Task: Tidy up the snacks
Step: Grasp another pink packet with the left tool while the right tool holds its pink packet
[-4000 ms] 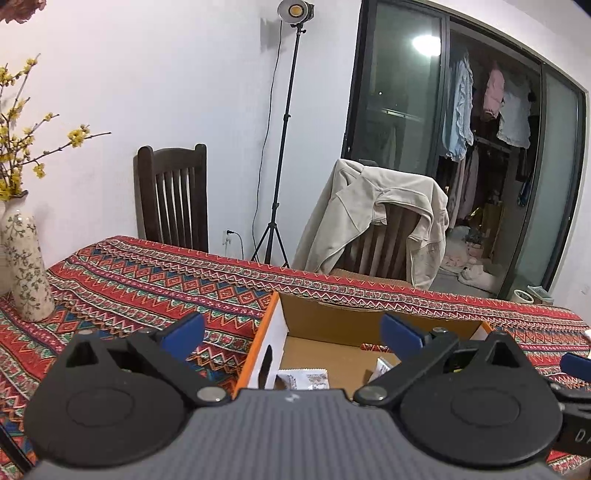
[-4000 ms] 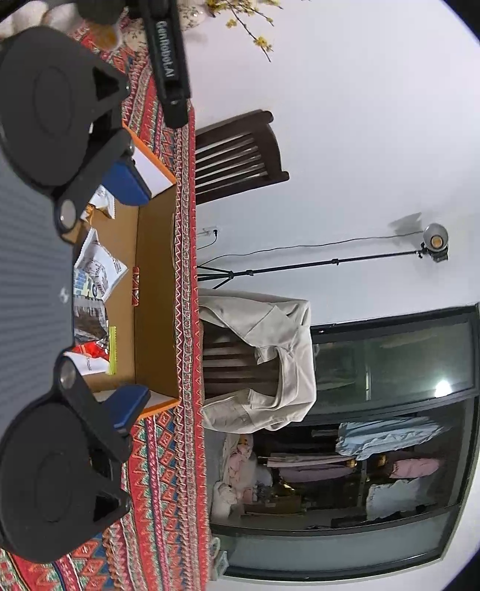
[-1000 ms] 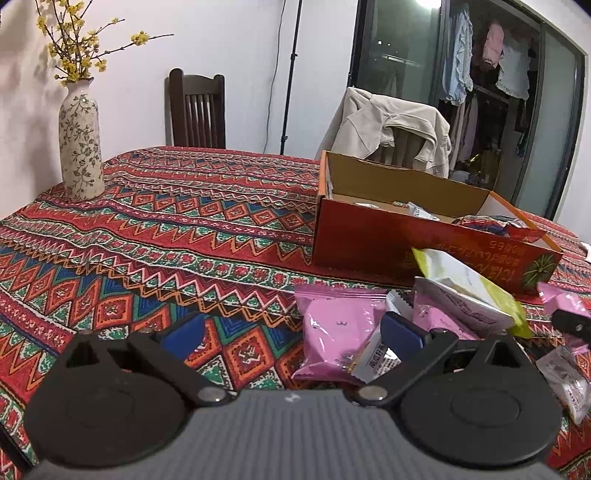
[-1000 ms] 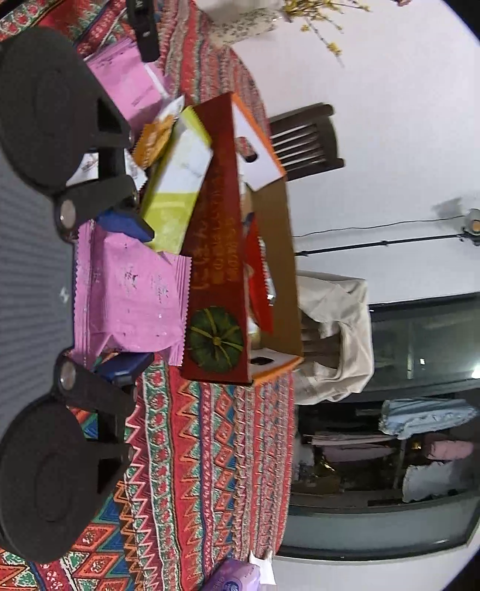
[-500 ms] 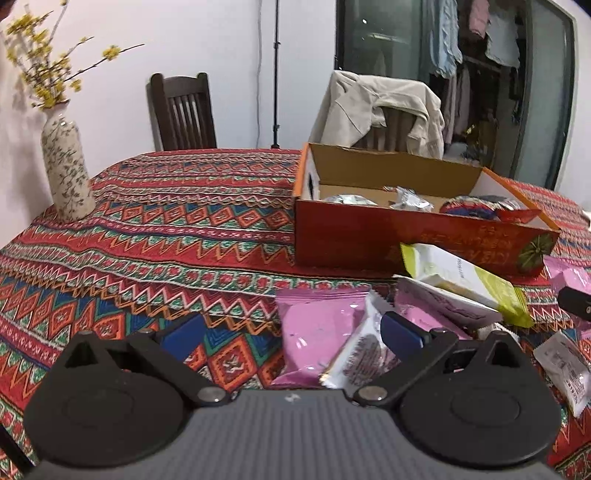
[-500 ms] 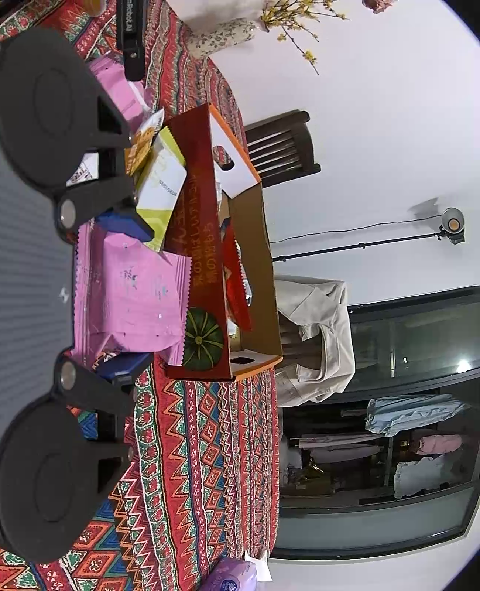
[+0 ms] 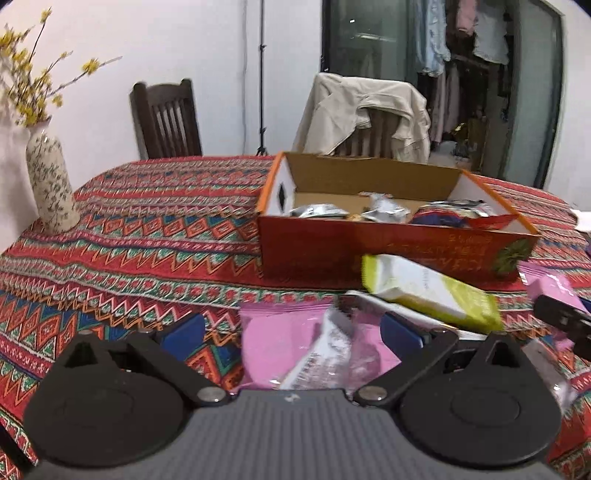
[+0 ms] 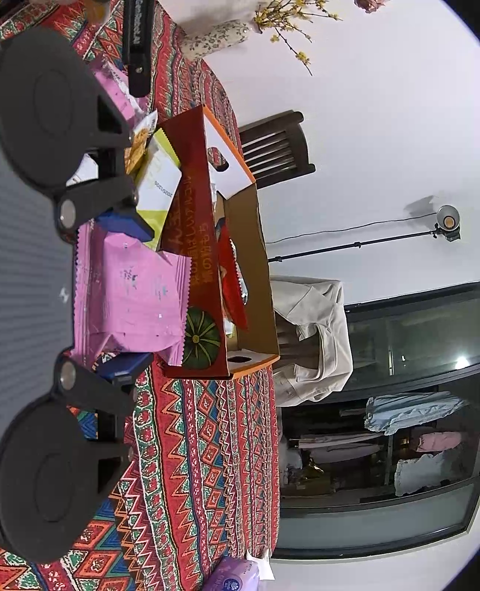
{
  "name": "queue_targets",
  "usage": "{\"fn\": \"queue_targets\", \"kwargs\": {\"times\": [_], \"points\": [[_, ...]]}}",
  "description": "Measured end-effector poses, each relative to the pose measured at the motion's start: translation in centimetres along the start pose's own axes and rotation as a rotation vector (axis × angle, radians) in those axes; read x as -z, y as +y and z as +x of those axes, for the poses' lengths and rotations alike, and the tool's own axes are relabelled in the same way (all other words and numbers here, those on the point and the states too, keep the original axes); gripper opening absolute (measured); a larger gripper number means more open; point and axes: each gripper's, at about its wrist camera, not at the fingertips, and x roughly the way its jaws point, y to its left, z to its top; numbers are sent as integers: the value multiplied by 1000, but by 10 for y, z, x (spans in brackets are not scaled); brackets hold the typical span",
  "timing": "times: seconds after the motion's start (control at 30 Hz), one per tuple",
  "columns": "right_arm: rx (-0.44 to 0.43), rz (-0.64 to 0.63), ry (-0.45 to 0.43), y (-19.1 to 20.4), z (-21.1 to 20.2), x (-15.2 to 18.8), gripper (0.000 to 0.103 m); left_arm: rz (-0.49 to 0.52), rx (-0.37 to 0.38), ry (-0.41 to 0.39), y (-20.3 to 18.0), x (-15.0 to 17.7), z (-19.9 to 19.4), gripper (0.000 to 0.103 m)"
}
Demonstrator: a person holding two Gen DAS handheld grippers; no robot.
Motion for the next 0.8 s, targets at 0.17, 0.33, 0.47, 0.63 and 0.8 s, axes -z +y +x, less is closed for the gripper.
{"fn": "queue_targets", "kwargs": {"times": [0.17,0.33,0.47,0.63,0.8], "points": [[3,-4,-12,0,-3,0,64,100,-3,12,-33,7,-2,103],[-8,-12,-19,0,-8,2,64,138,-11,41,-57,13,5,103],[-10,-24,-6,2,-7,2,64,211,-45,22,-75,20,9,103],[-26,-26,-9,2,-8,2,64,230,-50,42,-81,25,14,70],[-33,-28,-10,2,-9,3,64,213,-25,31,-79,27,6,61]]}}
